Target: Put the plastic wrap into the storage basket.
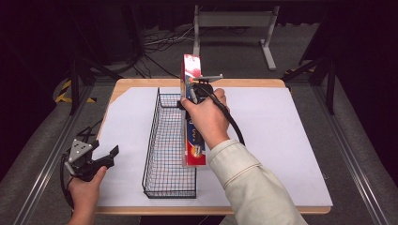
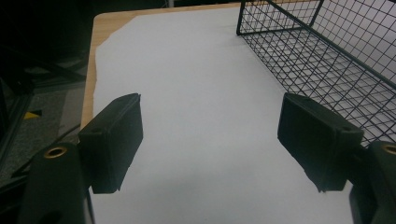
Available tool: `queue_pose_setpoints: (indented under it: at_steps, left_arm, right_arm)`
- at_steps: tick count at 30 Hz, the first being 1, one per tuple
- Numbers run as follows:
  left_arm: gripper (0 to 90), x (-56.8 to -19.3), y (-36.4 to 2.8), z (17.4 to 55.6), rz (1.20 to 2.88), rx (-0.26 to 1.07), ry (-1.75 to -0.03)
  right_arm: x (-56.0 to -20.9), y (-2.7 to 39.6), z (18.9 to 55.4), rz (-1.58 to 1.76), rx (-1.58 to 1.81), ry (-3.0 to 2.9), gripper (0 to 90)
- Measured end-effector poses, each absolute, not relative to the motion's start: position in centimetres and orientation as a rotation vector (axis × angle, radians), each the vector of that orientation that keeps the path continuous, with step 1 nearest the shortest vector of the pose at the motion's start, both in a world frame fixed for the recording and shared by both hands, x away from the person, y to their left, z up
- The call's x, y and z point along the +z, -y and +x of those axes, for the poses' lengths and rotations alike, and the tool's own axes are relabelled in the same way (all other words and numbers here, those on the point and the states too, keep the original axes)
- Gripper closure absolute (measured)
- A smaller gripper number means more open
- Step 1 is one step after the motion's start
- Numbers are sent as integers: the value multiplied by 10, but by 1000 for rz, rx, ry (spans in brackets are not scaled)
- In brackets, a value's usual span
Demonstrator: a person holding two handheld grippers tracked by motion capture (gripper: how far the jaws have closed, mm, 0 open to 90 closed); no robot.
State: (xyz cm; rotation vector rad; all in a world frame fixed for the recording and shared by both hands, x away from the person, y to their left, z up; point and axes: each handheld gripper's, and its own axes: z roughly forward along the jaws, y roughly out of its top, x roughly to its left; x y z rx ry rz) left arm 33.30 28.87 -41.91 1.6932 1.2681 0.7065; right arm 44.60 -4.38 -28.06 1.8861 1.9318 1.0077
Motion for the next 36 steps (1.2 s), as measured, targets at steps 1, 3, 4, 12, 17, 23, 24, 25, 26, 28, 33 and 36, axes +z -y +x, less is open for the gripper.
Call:
queue_pose_setpoints:
  at_steps: [1,3,4,12,17,23,24,25,26,28,33,36]
  left_arm:
    - [228,-419,-289,333,1693,707,-1268]
    - [228,-419,-289,333,1690,703,-1266]
    - [228,-419,-288,334,1692,704,-1263]
    - [226,-418,-285,337,1692,693,-1247]
    - [225,-418,-282,339,1696,692,-1235]
    - [225,-418,-281,342,1700,688,-1232]
    - [225,-418,-281,342,1699,687,-1234]
    - [226,-418,-281,342,1699,687,-1234]
    - [225,-418,-281,343,1699,686,-1234]
    - [225,-419,-281,343,1702,686,-1236]
    - [226,-420,-281,342,1703,689,-1246]
    - [227,-418,-281,341,1709,697,-1247]
  right_arm:
    - [-281,44,446,1886,1008,-1932,390]
    - [-280,38,444,1878,1051,-1915,389]
    - [-281,34,443,1870,1062,-1910,389]
    - [-291,23,443,1890,1055,-1897,389]
    - [-299,19,443,1906,1091,-1880,389]
    - [-316,8,441,1928,1087,-1874,389]
    - [-318,8,441,1931,1085,-1874,389]
    - [-318,8,441,1931,1085,-1874,389]
    - [-322,7,441,1944,1073,-1869,389]
    - [-326,7,440,1949,1071,-1872,388]
    - [-337,9,438,2016,1083,-1874,386]
    - [-347,12,436,2021,1028,-1883,386]
